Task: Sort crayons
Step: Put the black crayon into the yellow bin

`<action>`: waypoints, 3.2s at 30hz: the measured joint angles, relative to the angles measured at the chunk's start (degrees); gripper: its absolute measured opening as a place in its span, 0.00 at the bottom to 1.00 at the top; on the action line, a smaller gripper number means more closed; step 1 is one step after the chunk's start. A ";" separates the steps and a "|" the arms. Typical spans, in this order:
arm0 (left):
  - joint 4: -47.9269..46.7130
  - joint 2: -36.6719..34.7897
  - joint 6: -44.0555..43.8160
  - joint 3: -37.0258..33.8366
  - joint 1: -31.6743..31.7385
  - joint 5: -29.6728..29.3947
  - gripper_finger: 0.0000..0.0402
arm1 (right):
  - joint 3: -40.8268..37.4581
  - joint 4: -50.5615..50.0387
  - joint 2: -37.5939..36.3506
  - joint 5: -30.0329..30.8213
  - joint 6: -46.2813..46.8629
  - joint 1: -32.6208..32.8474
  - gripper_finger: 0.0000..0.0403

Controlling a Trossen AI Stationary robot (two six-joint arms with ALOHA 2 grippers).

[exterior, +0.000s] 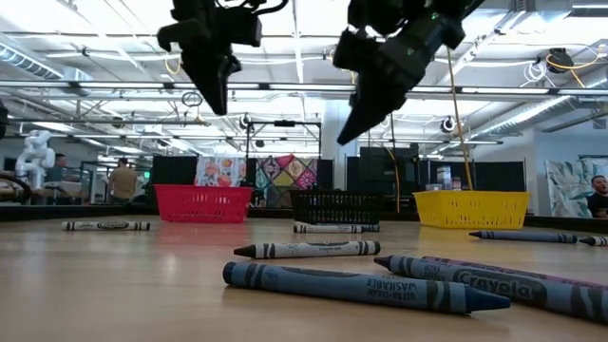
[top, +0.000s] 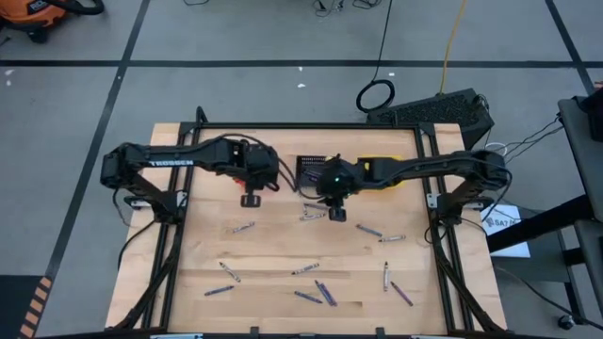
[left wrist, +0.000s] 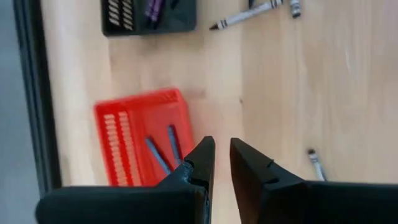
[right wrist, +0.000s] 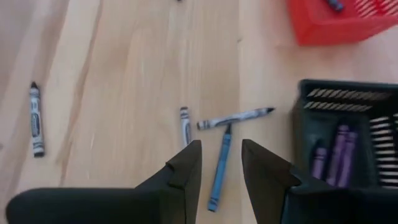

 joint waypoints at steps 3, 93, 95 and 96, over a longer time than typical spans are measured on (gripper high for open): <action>-0.28 -0.25 -0.40 -0.59 -0.35 0.12 0.11 | 0.00 1.79 3.27 -0.13 -0.03 0.82 0.25; 8.13 -0.37 -1.97 -2.47 -2.58 7.02 0.11 | -0.09 -28.76 -9.34 4.90 -1.55 -7.33 0.00; 9.50 -0.37 -1.98 -2.47 -3.41 7.06 0.11 | -0.09 -29.43 -9.36 4.89 -2.21 -9.13 0.00; 10.37 -0.35 -1.98 -2.47 -3.89 7.08 0.11 | -0.09 -29.76 -9.36 4.89 -2.48 -10.03 0.00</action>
